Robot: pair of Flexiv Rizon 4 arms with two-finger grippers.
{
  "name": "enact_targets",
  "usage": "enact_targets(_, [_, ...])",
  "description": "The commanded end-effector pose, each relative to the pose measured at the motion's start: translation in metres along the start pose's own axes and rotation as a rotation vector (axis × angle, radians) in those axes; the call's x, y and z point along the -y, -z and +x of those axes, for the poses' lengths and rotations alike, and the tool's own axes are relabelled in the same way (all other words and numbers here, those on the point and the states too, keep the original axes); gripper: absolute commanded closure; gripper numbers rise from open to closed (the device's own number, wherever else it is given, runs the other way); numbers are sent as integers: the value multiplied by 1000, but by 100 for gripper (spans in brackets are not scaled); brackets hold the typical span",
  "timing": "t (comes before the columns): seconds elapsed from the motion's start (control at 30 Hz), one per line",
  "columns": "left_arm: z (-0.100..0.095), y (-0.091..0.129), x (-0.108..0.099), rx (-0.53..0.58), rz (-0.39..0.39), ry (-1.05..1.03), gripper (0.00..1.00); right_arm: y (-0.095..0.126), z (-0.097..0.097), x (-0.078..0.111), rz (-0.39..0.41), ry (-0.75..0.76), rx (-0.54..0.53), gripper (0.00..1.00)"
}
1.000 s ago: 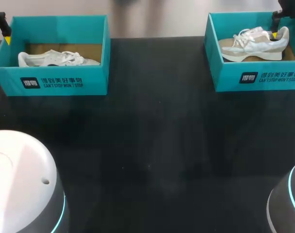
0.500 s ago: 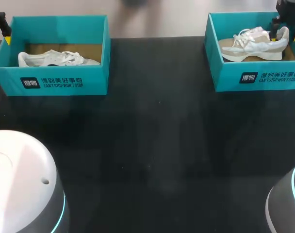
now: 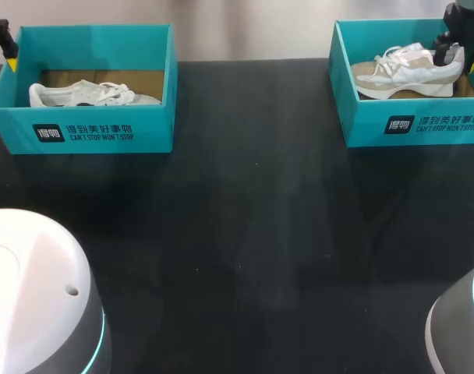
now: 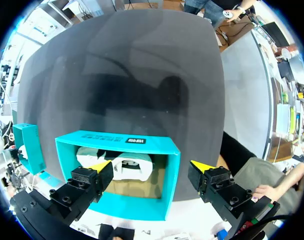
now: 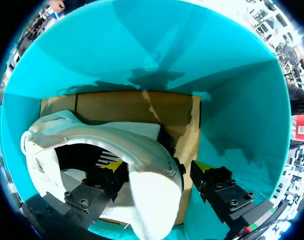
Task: Take the shoe out of the shoebox, open the shoe tongue, remove and reinsert the insole, then place the shoe into the shoebox
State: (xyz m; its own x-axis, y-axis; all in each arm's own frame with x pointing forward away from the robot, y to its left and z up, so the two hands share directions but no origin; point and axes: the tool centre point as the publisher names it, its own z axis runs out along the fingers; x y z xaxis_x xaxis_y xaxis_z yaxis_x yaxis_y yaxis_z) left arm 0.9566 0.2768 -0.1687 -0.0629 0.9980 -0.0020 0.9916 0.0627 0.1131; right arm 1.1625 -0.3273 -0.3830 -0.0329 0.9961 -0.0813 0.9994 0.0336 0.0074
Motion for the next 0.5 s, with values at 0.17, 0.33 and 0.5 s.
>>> enact_targets(0.17, [0,1,1,-3,-3,0,0,-10,-3,-10,36,-10,-26,28])
enact_targets(0.33, [0,1,1,-3,-3,0,0,-13,-3,-10,42,-14,-34,73])
enact_targets(0.5, [0,1,1,-3,-3,0,0,-8,-1,-8,38,-16,-15,100])
